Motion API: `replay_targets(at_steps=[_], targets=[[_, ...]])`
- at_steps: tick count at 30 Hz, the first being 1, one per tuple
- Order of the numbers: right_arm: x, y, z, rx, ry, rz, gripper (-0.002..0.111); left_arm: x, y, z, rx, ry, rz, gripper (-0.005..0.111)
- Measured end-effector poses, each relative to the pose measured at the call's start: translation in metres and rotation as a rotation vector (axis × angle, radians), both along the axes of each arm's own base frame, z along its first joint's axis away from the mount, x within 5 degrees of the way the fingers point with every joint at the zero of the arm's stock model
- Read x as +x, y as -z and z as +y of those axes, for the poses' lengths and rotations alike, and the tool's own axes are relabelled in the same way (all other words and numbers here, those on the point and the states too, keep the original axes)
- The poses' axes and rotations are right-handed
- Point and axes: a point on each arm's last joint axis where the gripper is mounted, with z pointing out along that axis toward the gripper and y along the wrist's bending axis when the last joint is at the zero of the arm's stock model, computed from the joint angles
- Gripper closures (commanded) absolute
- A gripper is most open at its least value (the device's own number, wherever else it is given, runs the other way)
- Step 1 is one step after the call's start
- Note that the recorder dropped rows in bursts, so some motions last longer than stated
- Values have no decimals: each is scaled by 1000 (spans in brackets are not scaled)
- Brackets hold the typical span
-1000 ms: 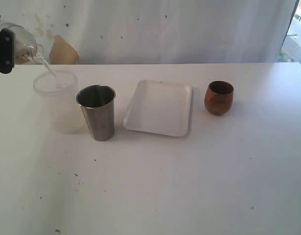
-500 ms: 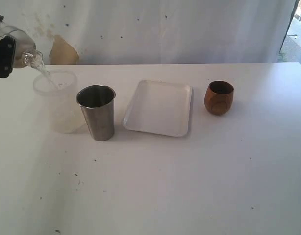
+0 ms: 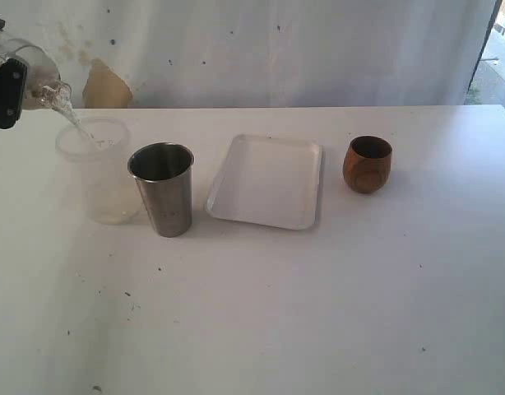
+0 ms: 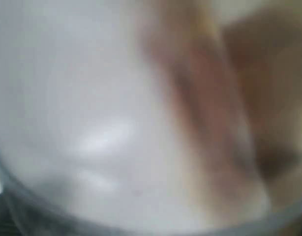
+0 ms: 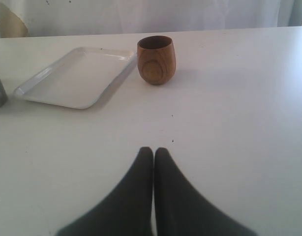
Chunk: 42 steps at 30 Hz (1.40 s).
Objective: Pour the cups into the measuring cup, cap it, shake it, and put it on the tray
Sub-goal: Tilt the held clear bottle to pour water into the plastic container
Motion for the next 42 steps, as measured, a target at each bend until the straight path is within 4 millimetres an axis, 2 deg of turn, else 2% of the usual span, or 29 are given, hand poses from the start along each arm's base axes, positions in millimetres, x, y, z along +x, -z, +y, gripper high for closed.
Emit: replay_targets(at_steps=[8, 24, 32, 42], targets=[[0, 0, 0, 0, 0, 0, 108, 0, 0, 0, 84, 19, -4, 107], [0, 0, 0, 0, 0, 0, 108, 4, -3, 0, 87, 20, -27, 107], [0, 0, 0, 0, 0, 0, 108, 13, 13, -8, 85, 43, 1, 107], [0, 0, 0, 0, 0, 0, 108, 15, 8, -10, 115, 55, -69, 107]])
